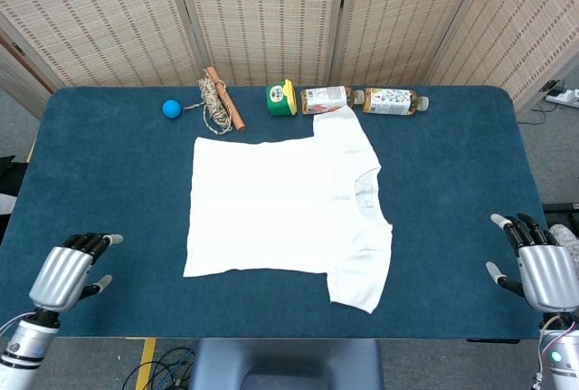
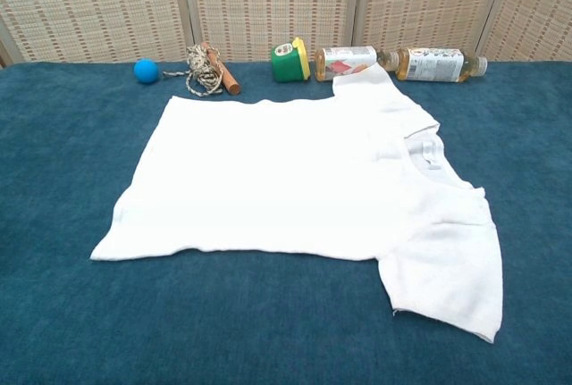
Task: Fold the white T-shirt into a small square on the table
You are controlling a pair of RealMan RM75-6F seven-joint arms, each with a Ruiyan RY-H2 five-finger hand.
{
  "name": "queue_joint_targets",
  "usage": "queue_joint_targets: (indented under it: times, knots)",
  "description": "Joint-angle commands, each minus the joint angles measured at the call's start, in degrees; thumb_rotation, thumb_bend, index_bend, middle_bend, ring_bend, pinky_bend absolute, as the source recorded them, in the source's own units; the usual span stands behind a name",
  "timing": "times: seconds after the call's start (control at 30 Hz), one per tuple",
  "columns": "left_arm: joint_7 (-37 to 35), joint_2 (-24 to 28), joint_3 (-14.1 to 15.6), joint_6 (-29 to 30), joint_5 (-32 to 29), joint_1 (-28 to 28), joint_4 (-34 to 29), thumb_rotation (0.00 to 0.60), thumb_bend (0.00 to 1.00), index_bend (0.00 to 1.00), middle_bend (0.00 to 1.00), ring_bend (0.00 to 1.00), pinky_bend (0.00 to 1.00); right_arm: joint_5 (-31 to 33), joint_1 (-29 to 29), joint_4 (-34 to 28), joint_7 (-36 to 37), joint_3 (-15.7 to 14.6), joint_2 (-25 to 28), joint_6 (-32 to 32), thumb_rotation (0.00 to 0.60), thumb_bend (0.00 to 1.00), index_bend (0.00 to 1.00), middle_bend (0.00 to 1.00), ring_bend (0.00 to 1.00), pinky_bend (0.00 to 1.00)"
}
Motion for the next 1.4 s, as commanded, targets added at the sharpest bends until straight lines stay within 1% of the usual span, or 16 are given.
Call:
queue_joint_targets:
  times: [0.03,0.1,0.13,0.23,0.4,0.53,0.67,1.07,1.4]
  knots:
    - [-1.08,-1.65,0.36,-2.71,2.32,-3.0,1.35,0.6,0.07,0.36,0.51,0.47,0.56,0.02,-0.02,-0.08,-0.05,-0.06,0.1,-0.08,0.6,0.23,0.18,0.23,0.19,0.31]
    - [-1.29,-2.51,0.51,-4.12,3.33,-4.54,2.07,0.6,0.07,0.38,0.58,0.53,0.67,0.05,-0.02,-0.18,-0.11,-0.08,0.2,-0.15,0.6,0.23,0.18,0.23,0.19,0.31]
    - [-1.3,-2.92,0.56,-4.79,3.76,-5.28,2.42,0.6,0.07,0.38,0.6,0.55,0.71,0.03,-0.03,-0.23,-0.15,-0.07,0.25,-0.12,0.6,0.23,0.18,0.23,0.19,0.31]
    - [-1.61,-4.68,0.69,-6.9,4.67,-7.59,3.61,0.6,0.07,0.41,0.72,0.65,0.84,0.09,-0.07,-0.4,-0.26,-0.03,0.37,-0.06,0.6,0.23,0.18,0.23,0.19,0.31]
    - [-0.9,-7.55,0.72,-11.22,2.96,-10.05,4.72,0.6,0.07,0.44,0.88,0.79,0.98,0.38,-0.06,-0.55,-0.27,-0.08,0.45,-0.4,0.6,0.23,0.18,0.24,0.19,0.31]
    - [0.3,-9.87,1.11,-14.05,1.83,-11.46,6.39,0.6,0.07,0.45,0.95,0.85,1.0,0.5,-0.05,-0.42,-0.11,-0.08,0.41,-0.53,0.6,0.23,0.18,0.24,0.19,0.31]
    - [0.57,-12.15,1.38,-15.12,0.98,-12.21,8.11,0.6,0.07,0.47,0.97,0.87,1.0,0.71,-0.06,-0.13,0.13,-0.07,0.26,-0.66,0.6,0.23,0.18,0.24,0.19,0.31]
    - [1.1,-17.57,1.41,-16.31,-1.82,-13.49,11.82,0.6,0.07,0.48,0.98,0.88,1.0,1.0,0.03,0.74,0.97,0.08,-0.14,-0.85,0.6,0.23,0.18,0.24,0.19,0.31]
    - [2.41,-19.53,1.98,-17.97,-3.48,-14.49,12.93,0.6,0.07,0.48,0.98,0.88,1.0,1.38,-0.57,0.82,1.22,0.03,0.08,-0.28,0.6,0.23,0.18,0.24,0.19,0.31]
